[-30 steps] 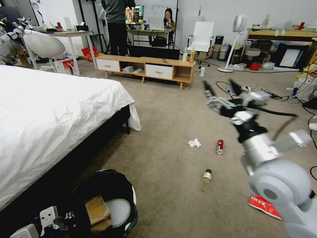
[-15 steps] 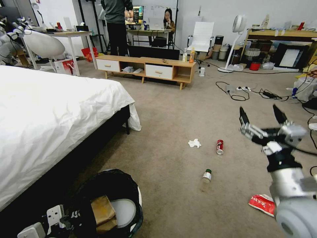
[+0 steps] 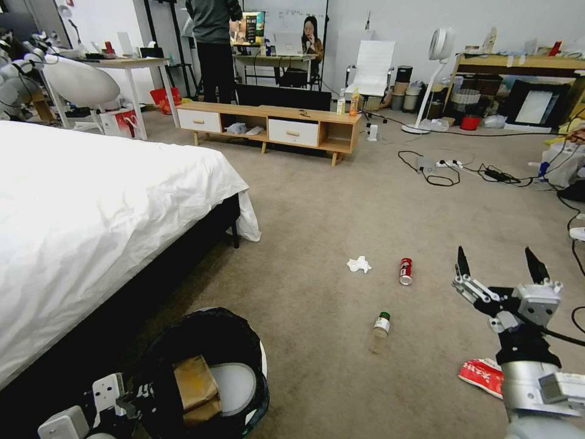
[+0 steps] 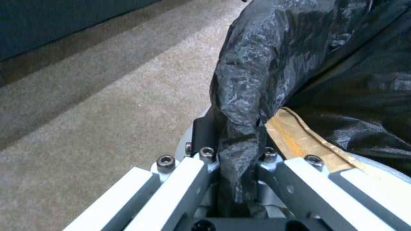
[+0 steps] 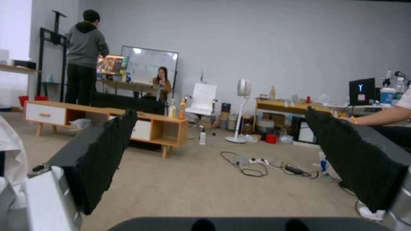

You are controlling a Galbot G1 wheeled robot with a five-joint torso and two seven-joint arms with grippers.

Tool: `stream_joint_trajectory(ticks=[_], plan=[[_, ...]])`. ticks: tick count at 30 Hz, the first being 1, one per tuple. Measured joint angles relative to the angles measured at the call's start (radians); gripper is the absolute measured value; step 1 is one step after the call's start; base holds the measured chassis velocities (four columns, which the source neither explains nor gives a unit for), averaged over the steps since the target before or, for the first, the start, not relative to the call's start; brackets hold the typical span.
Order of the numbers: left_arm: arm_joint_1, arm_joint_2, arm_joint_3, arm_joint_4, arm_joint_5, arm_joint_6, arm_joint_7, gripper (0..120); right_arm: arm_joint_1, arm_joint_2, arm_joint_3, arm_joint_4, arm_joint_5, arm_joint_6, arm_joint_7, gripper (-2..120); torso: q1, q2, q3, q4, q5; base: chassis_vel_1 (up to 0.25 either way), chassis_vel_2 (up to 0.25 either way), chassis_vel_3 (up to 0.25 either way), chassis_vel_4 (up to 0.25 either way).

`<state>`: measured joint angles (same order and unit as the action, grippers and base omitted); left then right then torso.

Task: Pick up the trash bin and place the garbage on the floor into it.

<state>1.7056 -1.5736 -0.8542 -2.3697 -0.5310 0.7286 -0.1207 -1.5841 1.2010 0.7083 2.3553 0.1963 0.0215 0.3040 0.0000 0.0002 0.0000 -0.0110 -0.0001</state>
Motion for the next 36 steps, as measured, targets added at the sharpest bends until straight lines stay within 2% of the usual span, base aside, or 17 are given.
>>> stream_joint_trajectory(ticks=[12, 23, 36], plan=[[-0.005, -0.004, -0.005, 0.006, 0.019, -0.004, 0.045, 2, -0.013, 0.008, 0.012, -0.004, 0.001, 0.005, 0.0, 100, 0.0, 0.0, 0.0, 0.0001, 0.0, 0.0, 0.0, 0.0, 0.0], [-0.008, -0.004, -0.008, 0.013, 0.021, -0.002, 0.051, 2, -0.011, 0.009, 0.006, -0.017, -0.001, 0.009, -0.002, 100, 0.0, 0.0, 0.0, 0.0002, 0.0001, -0.014, -0.009, -0.011, -0.014], [-0.007, -0.007, -0.011, 0.014, 0.018, 0.004, 0.047, 2, -0.011, 0.011, -0.006, -0.025, -0.005, 0.013, -0.005, 100, 0.0, 0.0, 0.0, 0.0001, 0.0001, -0.098, -0.086, -0.085, -0.091]])
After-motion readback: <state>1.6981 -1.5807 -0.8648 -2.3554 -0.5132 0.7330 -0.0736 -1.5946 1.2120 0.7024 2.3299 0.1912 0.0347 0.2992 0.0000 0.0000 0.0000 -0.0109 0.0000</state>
